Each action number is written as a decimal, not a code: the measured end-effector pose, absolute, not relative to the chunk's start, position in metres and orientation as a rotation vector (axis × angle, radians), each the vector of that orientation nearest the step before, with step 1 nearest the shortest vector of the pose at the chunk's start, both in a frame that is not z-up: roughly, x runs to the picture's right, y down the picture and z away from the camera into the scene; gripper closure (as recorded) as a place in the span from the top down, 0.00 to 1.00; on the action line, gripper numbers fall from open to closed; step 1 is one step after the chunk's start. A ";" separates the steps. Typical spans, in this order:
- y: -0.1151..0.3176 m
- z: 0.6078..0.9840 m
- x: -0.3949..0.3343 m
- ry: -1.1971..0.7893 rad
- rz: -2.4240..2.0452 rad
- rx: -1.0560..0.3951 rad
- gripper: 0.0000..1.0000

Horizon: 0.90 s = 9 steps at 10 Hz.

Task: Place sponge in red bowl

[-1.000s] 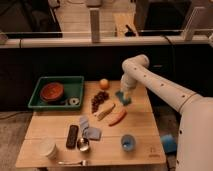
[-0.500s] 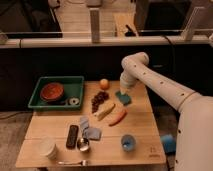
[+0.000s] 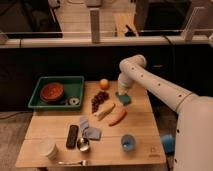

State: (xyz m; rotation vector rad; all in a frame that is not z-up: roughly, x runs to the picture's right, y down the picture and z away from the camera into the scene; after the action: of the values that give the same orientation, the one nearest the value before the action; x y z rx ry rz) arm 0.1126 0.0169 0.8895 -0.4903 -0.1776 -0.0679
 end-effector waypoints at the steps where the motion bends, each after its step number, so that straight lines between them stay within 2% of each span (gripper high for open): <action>1: 0.021 0.896 0.122 -0.171 0.007 -0.484 0.78; 4: 0.021 0.909 0.138 -0.178 0.184 -0.471 0.80; 9: 0.032 0.935 0.148 -0.214 0.508 -0.537 0.80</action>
State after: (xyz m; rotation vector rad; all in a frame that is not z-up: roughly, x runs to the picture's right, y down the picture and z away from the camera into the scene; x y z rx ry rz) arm 0.1485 0.0324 0.9349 -0.5368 -0.2140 0.5077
